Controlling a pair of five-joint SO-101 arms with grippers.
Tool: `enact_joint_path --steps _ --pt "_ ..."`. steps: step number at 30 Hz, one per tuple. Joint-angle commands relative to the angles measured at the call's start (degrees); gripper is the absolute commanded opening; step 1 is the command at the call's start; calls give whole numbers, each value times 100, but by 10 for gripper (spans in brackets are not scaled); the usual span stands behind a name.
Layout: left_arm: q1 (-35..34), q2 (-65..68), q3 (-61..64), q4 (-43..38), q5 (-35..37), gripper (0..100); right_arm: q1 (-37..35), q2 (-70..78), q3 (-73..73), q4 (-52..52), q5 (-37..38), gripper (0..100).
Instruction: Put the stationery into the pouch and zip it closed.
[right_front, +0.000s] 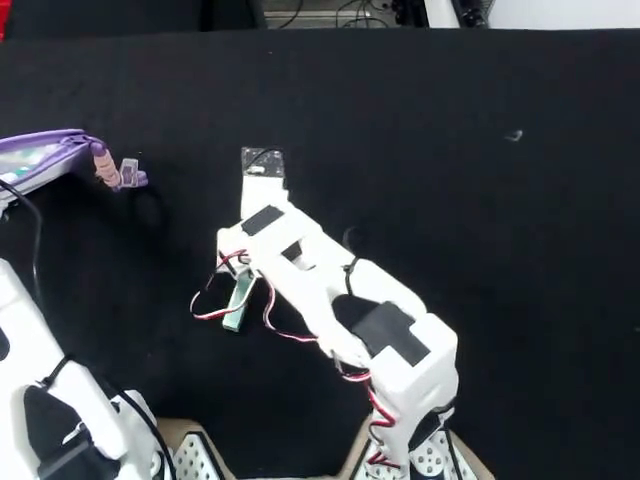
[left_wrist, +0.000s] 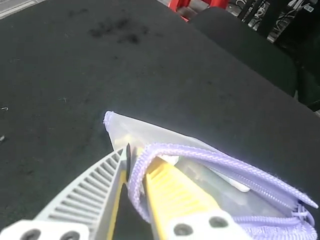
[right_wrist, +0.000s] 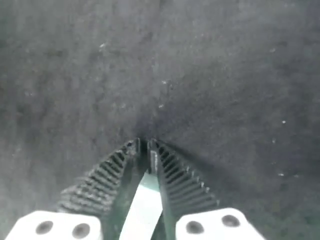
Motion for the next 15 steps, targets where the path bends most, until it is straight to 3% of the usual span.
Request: enact_joint_path --steps 1,7,11,15 --pt "66 -158 -75 -176 -53 29 -44 -576 -593 695 554 112" --pt "66 -158 -84 -176 -44 29 -501 -1305 -505 1424 589 308" --pt "66 -158 -75 -176 -53 29 -967 -1297 4 1020 633 299" --pt "66 -158 -75 -176 -53 29 -985 -1086 198 651 589 265"
